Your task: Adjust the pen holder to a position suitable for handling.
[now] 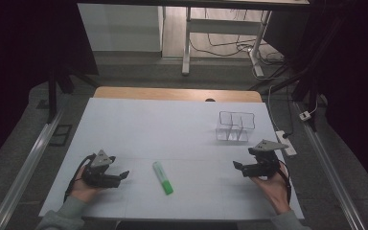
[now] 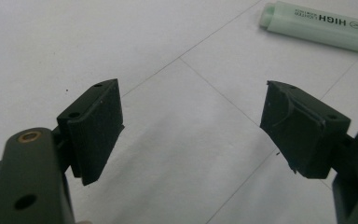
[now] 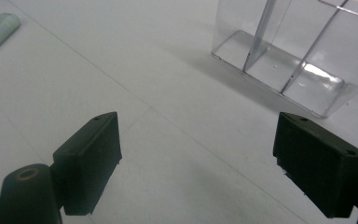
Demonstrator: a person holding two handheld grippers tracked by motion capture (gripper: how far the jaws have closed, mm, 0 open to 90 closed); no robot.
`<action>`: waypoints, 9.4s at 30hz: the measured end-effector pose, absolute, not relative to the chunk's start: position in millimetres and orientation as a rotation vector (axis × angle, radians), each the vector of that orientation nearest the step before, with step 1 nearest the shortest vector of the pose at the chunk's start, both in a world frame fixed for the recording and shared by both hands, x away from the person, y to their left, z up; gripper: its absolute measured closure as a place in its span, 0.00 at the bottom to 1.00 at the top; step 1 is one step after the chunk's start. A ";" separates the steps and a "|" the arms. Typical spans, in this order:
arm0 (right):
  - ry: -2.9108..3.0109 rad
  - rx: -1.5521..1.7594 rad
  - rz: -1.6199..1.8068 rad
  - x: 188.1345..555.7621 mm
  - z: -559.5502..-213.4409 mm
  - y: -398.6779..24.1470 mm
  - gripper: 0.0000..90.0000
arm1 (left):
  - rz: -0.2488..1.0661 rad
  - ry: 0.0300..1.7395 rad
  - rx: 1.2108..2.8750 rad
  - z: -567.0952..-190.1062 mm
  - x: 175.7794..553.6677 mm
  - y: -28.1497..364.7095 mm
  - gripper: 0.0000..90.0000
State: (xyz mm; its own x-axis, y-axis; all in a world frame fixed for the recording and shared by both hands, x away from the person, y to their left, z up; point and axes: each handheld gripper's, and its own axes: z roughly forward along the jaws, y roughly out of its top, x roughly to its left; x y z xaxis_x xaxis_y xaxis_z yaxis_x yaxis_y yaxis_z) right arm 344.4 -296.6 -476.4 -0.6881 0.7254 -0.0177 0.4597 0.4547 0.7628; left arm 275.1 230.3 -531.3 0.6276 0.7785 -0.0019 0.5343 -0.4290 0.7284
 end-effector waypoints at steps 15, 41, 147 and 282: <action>2.310 1.135 1.132 366.4 -469.6 -308.4 0.26 | 0.436 1.021 2.140 -531.7 275.8 230.1 0.23; 2.223 1.355 1.004 408.9 -452.7 -340.9 0.68 | 0.433 1.025 2.139 -532.7 278.6 230.8 0.23; 2.368 1.321 0.971 478.0 -490.8 -278.3 1.00 | 0.434 1.015 2.159 -534.1 279.3 229.4 0.23; 2.480 0.929 1.148 338.4 -498.9 -285.5 0.47 | 0.409 0.756 2.289 -519.4 290.7 208.2 0.27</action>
